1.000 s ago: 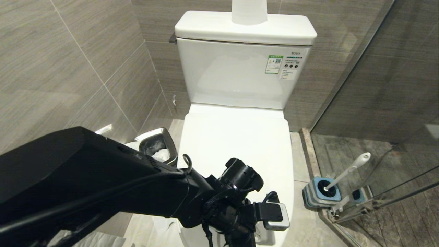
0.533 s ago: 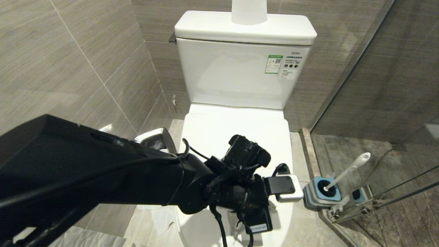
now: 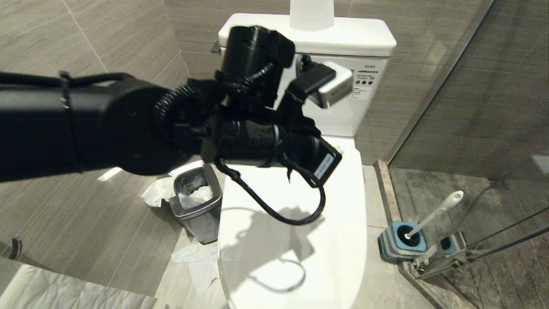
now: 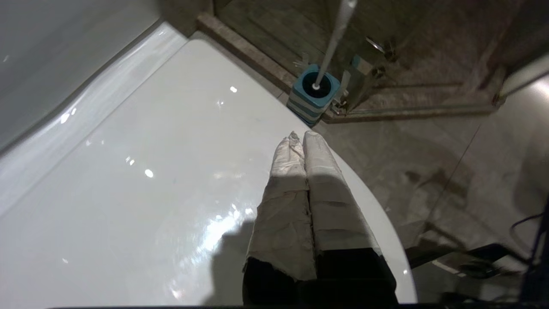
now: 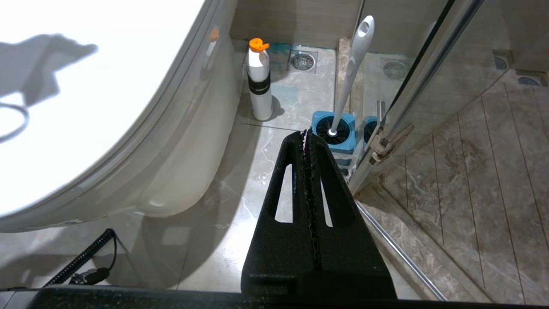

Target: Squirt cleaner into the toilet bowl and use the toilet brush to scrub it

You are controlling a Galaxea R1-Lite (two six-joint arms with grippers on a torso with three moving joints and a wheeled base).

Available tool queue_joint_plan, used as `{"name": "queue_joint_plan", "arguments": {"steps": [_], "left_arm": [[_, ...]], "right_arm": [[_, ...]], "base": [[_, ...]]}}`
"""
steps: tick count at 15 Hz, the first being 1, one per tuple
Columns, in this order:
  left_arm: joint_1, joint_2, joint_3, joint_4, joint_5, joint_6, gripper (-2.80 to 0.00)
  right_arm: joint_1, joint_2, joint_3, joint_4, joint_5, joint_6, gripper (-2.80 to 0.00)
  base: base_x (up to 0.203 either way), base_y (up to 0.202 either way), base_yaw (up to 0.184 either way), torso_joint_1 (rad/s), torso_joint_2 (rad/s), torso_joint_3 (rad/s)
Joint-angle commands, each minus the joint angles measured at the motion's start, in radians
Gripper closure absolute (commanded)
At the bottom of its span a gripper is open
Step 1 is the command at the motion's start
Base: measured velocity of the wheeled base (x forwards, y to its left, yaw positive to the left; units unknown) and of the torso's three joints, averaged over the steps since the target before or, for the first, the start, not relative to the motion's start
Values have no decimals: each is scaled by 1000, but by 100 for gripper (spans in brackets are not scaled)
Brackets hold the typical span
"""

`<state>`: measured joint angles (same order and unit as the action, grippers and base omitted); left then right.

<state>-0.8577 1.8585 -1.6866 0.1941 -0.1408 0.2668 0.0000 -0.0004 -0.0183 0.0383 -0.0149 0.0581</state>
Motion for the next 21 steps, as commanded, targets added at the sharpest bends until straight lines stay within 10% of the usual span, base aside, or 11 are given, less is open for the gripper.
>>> {"name": "queue_joint_plan", "arguments": {"steps": [1, 5, 10, 15, 21], "left_arm": [[73, -114, -31, 106, 39, -230, 0], [212, -160, -39, 166, 288, -322, 0], [327, -240, -151, 168, 424, -120, 0], [434, -465, -101, 161, 426, 39, 0], [644, -829, 126, 125, 357, 45, 0]], "right_arm": [[0, 0, 0, 0, 0, 0, 0], [0, 0, 0, 0, 0, 0, 0], [0, 0, 0, 0, 0, 0, 0], [0, 0, 0, 0, 0, 0, 0], [0, 0, 0, 0, 0, 0, 0]], "base": [[0, 0, 0, 0, 0, 0], [0, 0, 0, 0, 0, 0], [0, 0, 0, 0, 0, 0], [0, 0, 0, 0, 0, 0], [0, 0, 0, 0, 0, 0]]}}
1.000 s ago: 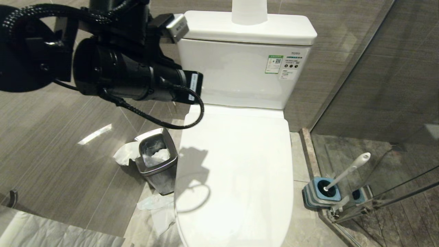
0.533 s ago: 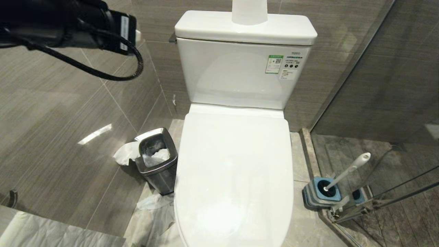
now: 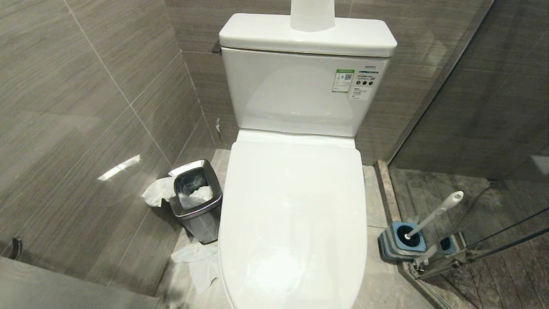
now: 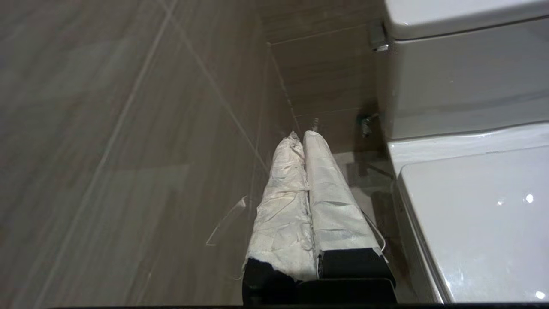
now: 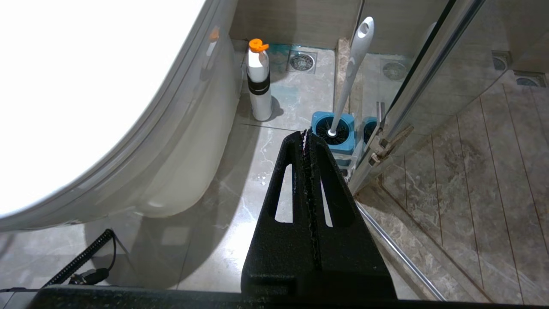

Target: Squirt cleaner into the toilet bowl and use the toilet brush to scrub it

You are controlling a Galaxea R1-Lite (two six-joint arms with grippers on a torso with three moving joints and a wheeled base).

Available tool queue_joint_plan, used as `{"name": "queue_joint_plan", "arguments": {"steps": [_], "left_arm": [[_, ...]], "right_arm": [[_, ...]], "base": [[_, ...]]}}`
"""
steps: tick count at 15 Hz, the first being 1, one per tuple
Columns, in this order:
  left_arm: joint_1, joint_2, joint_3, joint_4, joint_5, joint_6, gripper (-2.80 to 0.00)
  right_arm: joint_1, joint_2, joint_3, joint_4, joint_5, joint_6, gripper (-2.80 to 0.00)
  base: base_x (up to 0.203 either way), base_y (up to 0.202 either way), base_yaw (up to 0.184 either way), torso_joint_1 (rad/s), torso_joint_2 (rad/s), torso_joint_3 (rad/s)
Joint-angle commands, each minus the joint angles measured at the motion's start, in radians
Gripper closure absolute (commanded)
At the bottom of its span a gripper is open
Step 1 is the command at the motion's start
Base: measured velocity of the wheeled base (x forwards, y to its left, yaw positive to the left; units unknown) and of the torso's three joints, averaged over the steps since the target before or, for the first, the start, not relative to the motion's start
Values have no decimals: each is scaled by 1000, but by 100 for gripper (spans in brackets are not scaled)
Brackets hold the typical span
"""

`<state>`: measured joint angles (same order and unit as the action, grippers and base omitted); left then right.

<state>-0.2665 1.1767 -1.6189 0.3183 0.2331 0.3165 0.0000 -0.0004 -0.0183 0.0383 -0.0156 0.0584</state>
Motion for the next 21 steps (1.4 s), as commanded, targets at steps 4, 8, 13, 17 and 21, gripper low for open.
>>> {"name": "queue_joint_plan", "arguments": {"steps": [4, 8, 13, 17, 21], "left_arm": [[186, -351, 226, -2, -75, -54, 0], [236, -570, 421, 6, -89, -69, 0], [265, -812, 624, -5, -91, -68, 0], [276, -1008, 812, -29, -89, -58, 0], [269, -1172, 995, -49, -89, -22, 0]], "right_arm": [[0, 0, 0, 0, 0, 0, 0], [0, 0, 0, 0, 0, 0, 0], [0, 0, 0, 0, 0, 0, 0], [0, 0, 0, 0, 0, 1, 0], [0, 0, 0, 0, 0, 1, 0]], "base": [[0, 0, 0, 0, 0, 0], [0, 0, 0, 0, 0, 0], [0, 0, 0, 0, 0, 0], [0, 0, 0, 0, 0, 0], [0, 0, 0, 0, 0, 0]]}}
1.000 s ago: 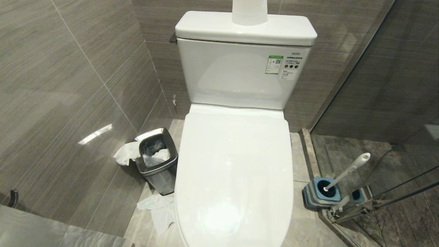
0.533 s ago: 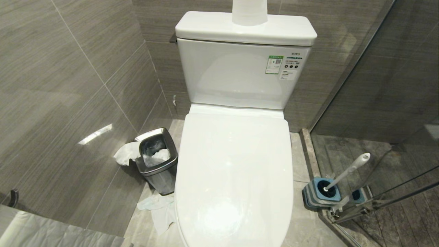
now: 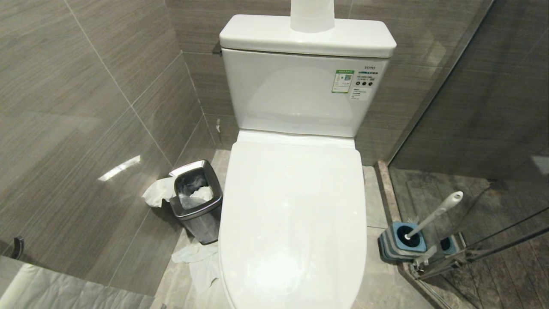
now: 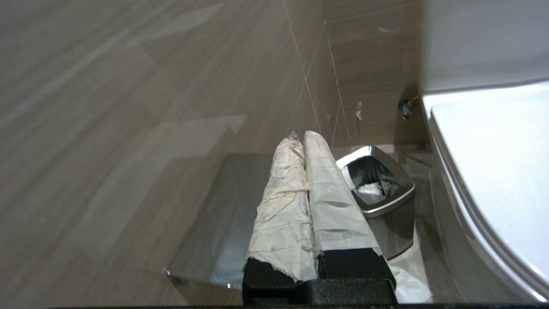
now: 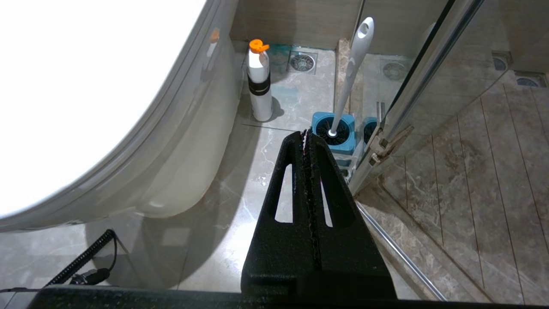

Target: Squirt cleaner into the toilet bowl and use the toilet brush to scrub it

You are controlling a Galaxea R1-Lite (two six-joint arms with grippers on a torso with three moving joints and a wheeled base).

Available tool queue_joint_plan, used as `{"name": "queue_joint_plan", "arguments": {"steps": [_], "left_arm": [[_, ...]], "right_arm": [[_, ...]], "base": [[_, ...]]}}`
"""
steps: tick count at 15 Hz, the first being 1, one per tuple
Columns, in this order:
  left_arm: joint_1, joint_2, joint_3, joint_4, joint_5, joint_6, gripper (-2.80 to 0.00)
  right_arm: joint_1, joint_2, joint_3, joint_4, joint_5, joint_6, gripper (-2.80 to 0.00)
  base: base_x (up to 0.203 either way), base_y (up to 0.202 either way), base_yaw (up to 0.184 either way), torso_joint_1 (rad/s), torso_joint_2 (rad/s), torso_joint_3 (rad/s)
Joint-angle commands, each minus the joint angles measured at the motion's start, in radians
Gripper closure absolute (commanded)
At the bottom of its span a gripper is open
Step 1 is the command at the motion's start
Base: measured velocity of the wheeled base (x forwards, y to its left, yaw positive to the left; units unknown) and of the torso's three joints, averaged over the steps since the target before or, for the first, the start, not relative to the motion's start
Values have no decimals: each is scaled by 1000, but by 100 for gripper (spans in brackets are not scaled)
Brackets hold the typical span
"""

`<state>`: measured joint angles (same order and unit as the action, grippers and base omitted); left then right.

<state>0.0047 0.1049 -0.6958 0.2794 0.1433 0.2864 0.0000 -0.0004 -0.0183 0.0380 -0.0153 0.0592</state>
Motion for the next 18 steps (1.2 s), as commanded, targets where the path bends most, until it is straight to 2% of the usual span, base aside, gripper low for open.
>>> {"name": "queue_joint_plan", "arguments": {"steps": [1, 6, 10, 12, 14, 16, 18], "left_arm": [[-4, -103, 108, -55, 1, 14, 0], [-5, -103, 358, -275, -8, 14, 0], [-5, -104, 605, -461, -100, 12, 0], [-5, -103, 696, -529, -119, 9, 0], [-5, -104, 699, -454, -144, 3, 0], [-5, -103, 699, -390, -200, 1, 0], [-5, -105, 699, -332, -206, -2, 0]], "right_arm": [[0, 0, 1, 0, 0, 1, 0], [0, 0, 0, 0, 0, 1, 0], [0, 0, 0, 0, 0, 1, 0], [0, 0, 0, 0, 0, 1, 0], [0, 0, 0, 0, 0, 1, 0], [0, 0, 0, 0, 0, 1, 0], [0, 0, 0, 0, 0, 1, 0]], "base": [[0, 0, 0, 0, 0, 0], [0, 0, 0, 0, 0, 0], [0, 0, 0, 0, 0, 0], [0, 0, 0, 0, 0, 0], [0, 0, 0, 0, 0, 0], [0, 0, 0, 0, 0, 0], [0, 0, 0, 0, 0, 0]]}}
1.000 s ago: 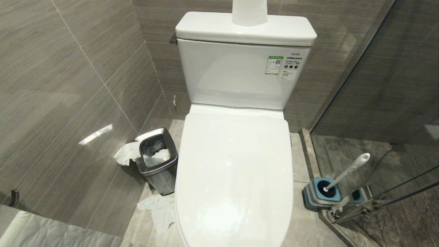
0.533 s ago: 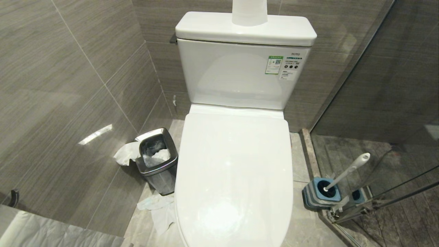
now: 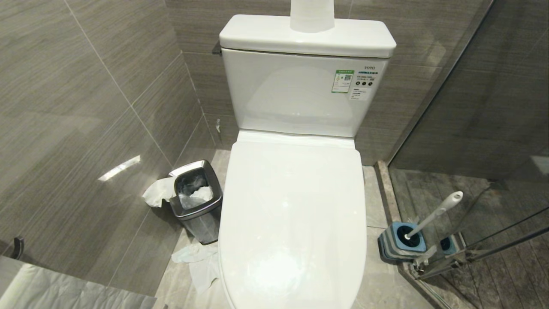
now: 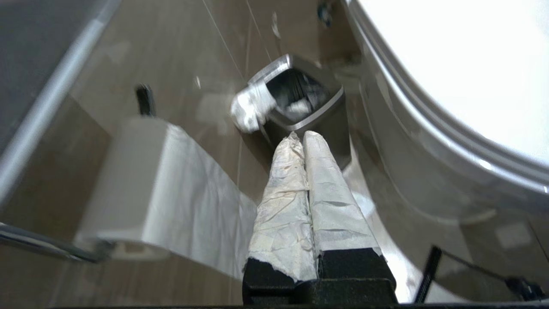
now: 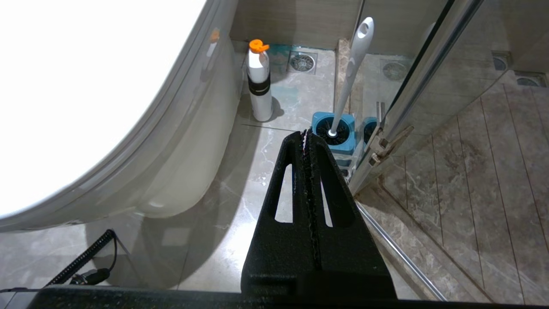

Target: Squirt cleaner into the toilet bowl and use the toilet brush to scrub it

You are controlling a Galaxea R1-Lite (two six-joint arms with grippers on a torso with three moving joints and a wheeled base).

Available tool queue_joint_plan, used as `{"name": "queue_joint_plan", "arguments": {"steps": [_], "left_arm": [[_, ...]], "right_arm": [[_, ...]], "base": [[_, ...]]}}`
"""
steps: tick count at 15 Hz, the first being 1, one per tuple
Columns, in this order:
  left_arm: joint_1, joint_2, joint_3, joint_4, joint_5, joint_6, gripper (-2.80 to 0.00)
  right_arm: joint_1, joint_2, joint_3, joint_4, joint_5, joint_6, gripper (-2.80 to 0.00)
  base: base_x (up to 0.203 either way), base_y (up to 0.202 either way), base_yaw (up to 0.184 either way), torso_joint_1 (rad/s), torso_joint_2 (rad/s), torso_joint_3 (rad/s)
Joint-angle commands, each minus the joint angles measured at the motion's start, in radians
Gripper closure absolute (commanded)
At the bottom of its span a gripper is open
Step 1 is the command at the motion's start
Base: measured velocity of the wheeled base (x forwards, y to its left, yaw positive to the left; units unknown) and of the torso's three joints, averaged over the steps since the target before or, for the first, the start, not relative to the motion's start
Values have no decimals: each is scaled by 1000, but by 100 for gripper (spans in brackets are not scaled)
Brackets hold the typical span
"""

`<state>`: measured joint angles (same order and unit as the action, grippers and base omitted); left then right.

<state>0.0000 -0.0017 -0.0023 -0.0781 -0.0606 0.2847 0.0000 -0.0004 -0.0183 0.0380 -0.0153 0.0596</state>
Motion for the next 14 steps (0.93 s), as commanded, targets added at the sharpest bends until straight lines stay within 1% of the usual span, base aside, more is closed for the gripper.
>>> {"name": "queue_joint_plan", "arguments": {"steps": [1, 3, 4, 5, 6, 7, 8, 11, 13, 14], "left_arm": [[0, 2, 5, 53, -4, -3, 0], [0, 3, 5, 59, -10, -12, 0], [0, 3, 5, 60, -10, -26, 0], [0, 3, 5, 71, -9, -58, 0], [0, 3, 5, 87, 1, -106, 0], [0, 3, 4, 86, 12, -172, 0], [0, 3, 2, 90, 19, -202, 0], [0, 3, 1, 95, 19, -200, 0], [-1, 2, -1, 98, 29, -225, 0], [-1, 3, -1, 96, 45, -243, 0]], "right_arm": [[0, 0, 0, 0, -1, 0, 0], [0, 0, 0, 0, -1, 0, 0], [0, 0, 0, 0, 0, 0, 0], [0, 0, 0, 0, 0, 0, 0], [0, 0, 0, 0, 0, 0, 0], [0, 0, 0, 0, 0, 0, 0], [0, 0, 0, 0, 0, 0, 0], [0, 0, 0, 0, 0, 0, 0], [0, 0, 0, 0, 0, 0, 0], [0, 0, 0, 0, -1, 0, 0]], "base": [[0, 0, 0, 0, 0, 0], [0, 0, 0, 0, 0, 0], [0, 0, 0, 0, 0, 0], [0, 0, 0, 0, 0, 0], [0, 0, 0, 0, 0, 0], [0, 0, 0, 0, 0, 0], [0, 0, 0, 0, 0, 0], [0, 0, 0, 0, 0, 0], [0, 0, 0, 0, 0, 0], [0, 0, 0, 0, 0, 0]]}}
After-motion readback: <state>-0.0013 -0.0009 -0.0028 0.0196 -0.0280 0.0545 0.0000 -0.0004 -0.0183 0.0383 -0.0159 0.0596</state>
